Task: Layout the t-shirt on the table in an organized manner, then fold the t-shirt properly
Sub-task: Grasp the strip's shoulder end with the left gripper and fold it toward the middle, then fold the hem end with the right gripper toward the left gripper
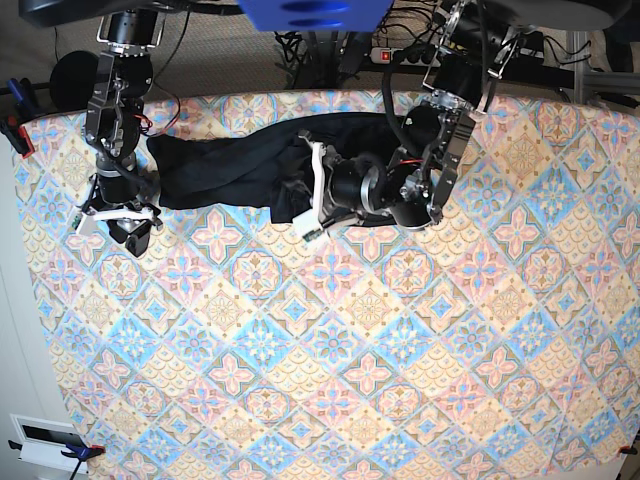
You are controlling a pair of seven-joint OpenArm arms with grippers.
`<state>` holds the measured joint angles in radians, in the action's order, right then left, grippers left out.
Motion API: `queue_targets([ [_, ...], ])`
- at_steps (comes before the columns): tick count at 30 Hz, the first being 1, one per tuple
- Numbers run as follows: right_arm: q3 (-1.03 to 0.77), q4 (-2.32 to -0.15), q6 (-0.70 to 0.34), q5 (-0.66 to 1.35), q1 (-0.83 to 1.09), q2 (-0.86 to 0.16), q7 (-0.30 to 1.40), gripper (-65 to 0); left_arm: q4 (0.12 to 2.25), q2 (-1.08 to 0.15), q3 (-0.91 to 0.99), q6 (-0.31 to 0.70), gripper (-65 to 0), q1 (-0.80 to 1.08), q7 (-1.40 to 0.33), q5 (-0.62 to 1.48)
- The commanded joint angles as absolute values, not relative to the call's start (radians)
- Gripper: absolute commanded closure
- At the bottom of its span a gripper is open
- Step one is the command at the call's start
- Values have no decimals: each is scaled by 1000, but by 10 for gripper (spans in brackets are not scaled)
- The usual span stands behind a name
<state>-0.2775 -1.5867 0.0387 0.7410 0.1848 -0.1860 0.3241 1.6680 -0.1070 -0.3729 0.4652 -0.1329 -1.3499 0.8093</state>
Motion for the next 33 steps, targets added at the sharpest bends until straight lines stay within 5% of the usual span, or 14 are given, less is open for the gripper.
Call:
queue_targets([
  [1, -282, -1606, 31, 748, 174, -199, 302, -265, 1685, -114, -369, 470, 0, -162, -1307, 878],
  [11, -289, -1532, 22, 748, 182, -214, 305, -266, 1684, -254, -160, 470, 0, -124, -1244, 1040],
  [14, -289, -1497, -65, 757, 179, -248, 317, -266, 1684, -291, -157, 470, 0, -102, -1241, 1040],
  [22, -467, -1489, -97, 766, 176, -249, 575, -355, 1681, -337, -157, 470, -7, -42, -1173, 1038],
  [33, -578, -1478, -266, 969, 179, -384, 1006, -356, 1681, -338, -159, 464, -8, -42, -1176, 1038],
])
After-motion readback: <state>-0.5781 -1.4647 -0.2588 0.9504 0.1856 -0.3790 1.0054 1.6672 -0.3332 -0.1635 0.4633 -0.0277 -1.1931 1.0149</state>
